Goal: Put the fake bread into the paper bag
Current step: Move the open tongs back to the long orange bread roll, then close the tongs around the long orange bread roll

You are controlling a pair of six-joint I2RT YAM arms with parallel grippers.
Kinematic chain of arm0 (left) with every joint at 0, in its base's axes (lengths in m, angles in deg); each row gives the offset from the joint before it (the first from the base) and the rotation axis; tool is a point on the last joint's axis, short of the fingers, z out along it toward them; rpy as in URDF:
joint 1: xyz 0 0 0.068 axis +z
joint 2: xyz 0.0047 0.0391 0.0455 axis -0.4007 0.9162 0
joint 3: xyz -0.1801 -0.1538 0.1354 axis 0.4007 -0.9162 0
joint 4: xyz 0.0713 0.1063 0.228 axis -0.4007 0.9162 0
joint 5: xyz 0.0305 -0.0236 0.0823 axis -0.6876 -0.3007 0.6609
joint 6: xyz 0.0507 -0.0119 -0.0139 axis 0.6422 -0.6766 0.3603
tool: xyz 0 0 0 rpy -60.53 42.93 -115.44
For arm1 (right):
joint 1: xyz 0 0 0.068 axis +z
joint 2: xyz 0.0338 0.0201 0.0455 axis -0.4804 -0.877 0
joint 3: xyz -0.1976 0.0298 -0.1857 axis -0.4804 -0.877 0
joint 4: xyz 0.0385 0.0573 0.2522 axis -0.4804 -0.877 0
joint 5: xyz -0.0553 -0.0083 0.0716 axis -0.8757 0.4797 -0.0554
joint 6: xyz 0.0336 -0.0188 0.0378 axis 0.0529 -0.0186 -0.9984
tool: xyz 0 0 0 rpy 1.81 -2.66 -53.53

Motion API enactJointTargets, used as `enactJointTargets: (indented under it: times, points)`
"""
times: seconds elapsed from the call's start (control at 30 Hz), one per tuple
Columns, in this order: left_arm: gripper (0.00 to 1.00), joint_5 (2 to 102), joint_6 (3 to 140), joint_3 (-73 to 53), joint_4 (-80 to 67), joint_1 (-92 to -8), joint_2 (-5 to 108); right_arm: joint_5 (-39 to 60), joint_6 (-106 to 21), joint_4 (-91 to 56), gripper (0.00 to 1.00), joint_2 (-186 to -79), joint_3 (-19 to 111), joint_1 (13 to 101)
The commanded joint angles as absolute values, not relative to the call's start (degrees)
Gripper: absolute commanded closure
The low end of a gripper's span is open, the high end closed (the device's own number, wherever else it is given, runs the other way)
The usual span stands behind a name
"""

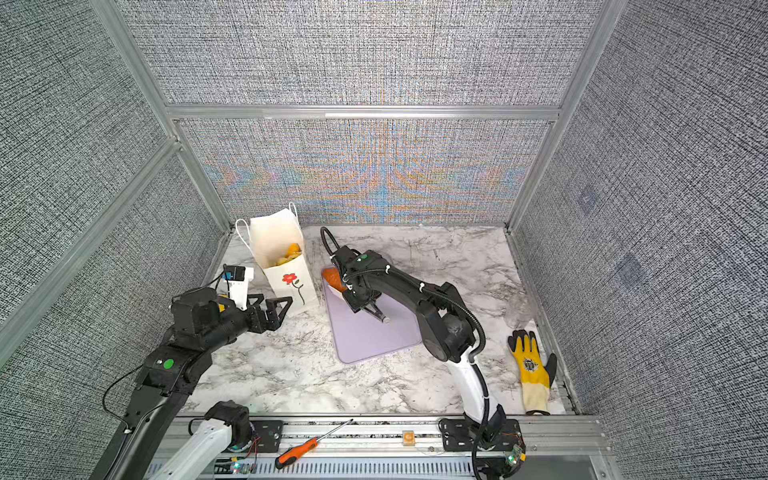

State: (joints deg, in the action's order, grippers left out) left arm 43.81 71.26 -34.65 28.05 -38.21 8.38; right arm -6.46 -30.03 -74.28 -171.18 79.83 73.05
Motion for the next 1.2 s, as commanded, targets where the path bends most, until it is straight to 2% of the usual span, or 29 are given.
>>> enactJointTargets:
  times: [0.0,0.27,0.67,0.87,1.17]
  points:
    - [0.01,44.3,71.5,-34.7,27.5,-38.2,8.3,-8.9,-30.6,-77.5,0.44,-173.4,82.7,73.1]
    - [0.01,44.5,71.6,-34.6,27.2,-38.3,8.5,-10.0,-29.0,-82.3,0.46,-178.3,88.2,73.2]
    - [0.01,44.8,71.9,-34.3,26.6,-38.3,8.8,-13.9,-24.6,-89.1,0.63,-179.7,89.7,73.0]
    - [0.01,44.9,71.8,-34.0,26.8,-38.3,8.8,-7.6,-24.5,-84.7,0.72,-173.8,84.9,71.7]
    - [0.01,44.3,71.3,-34.0,25.8,-38.3,8.8,2.0,-25.6,-78.2,0.74,-162.9,78.2,68.8]
